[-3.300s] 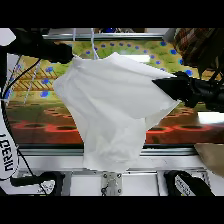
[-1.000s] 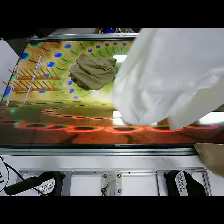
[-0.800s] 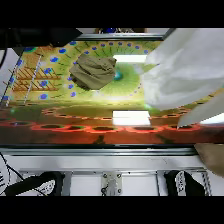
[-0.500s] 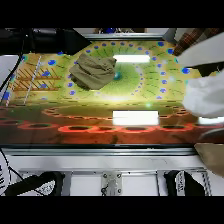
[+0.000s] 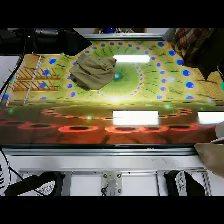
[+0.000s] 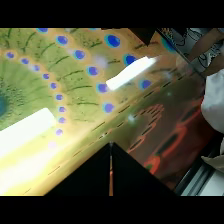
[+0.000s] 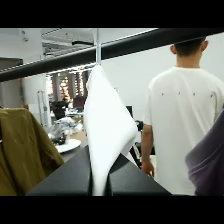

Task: Fold the clothes and pants, and hang the long-sleeved shirts on hangers.

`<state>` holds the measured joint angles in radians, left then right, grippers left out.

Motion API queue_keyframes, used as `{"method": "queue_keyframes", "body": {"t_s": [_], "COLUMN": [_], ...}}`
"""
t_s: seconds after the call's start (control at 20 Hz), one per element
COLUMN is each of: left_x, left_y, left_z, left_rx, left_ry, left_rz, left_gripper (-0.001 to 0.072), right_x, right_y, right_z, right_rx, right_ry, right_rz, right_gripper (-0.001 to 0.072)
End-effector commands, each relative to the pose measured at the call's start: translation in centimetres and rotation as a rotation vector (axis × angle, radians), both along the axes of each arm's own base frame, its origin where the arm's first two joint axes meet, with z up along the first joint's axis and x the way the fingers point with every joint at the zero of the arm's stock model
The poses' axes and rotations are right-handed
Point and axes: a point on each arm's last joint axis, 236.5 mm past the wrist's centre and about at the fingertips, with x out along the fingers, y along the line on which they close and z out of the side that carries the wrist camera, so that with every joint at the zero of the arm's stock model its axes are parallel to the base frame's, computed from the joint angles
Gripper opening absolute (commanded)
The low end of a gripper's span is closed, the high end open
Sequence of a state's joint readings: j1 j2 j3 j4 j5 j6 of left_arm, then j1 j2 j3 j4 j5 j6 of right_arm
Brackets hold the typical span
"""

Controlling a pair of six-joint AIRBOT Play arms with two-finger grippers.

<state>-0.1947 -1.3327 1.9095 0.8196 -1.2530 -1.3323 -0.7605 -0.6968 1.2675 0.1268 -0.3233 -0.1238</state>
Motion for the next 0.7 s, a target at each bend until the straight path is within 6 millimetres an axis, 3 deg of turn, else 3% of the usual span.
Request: {"method": "queue_keyframes", "body": {"t_s": [0.0,0.15,0.45,0.65], "left_x": [0.0,0.0,-0.1,-0.1], "left_y": [0.0,0.0,0.0,0.0], "left_z": [0.0,0.0,-0.1,-0.1], "left_rx": [0.012,0.014,0.017,0.017], "left_ry": [-0.016,-0.018,-0.019,-0.019], "left_rz": [-0.008,-0.011,-0.013,-0.013], "left_gripper": [0.0024,0.0024,0.0024,0.0024], "right_x": [-1.3,-2.4,-6.7,-7.1], "right_y": [-0.9,-2.0,-4.9,-5.5], "right_z": [1.3,1.2,-0.9,-2.0], "right_rx": [-0.014,-0.004,0.129,0.181], "right_ry": [-0.006,-0.007,-0.12,-0.12], "right_rz": [-0.08,-0.127,-0.21,-0.225], "right_gripper": [0.0024,0.0024,0.0024,0.0024]}}
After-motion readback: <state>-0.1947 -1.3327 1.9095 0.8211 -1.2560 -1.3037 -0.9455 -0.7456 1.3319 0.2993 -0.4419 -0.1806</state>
